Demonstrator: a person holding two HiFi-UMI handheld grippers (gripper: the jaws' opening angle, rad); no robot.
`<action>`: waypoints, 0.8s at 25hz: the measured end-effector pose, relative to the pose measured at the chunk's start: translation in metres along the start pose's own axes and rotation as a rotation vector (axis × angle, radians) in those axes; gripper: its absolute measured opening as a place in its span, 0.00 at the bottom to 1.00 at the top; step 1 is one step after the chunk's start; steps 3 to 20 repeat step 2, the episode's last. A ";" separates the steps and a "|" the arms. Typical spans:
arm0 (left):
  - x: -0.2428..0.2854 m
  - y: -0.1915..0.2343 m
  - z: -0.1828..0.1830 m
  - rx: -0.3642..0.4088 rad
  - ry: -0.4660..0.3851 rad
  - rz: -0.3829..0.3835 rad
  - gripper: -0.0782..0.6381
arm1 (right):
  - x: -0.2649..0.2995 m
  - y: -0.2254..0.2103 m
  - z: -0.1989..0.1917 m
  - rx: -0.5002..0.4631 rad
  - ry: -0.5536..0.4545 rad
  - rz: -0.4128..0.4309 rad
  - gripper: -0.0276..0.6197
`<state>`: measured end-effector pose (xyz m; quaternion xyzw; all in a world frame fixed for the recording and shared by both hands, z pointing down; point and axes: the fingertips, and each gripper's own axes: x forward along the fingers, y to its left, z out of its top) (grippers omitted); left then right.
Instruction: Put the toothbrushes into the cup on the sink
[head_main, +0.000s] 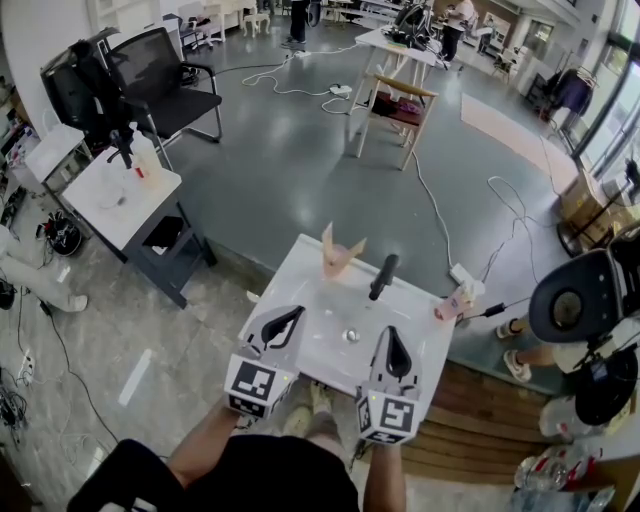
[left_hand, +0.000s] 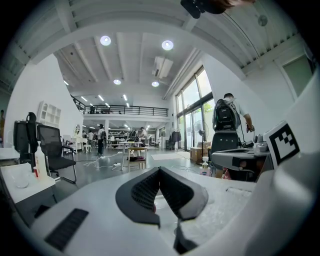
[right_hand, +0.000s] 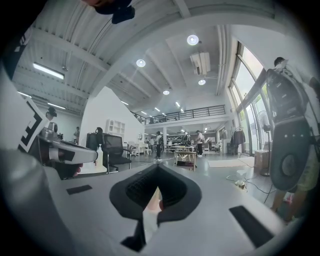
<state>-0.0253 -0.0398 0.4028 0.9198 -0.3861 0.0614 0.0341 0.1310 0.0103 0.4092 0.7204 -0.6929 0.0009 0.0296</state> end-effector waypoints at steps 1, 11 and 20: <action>0.000 0.000 0.001 -0.001 -0.001 0.000 0.11 | 0.000 0.000 0.001 0.000 0.003 -0.003 0.04; 0.000 0.000 0.001 -0.001 -0.002 0.000 0.11 | 0.000 0.000 0.002 0.001 0.005 -0.006 0.04; 0.000 0.000 0.001 -0.001 -0.002 0.000 0.11 | 0.000 0.000 0.002 0.001 0.005 -0.006 0.04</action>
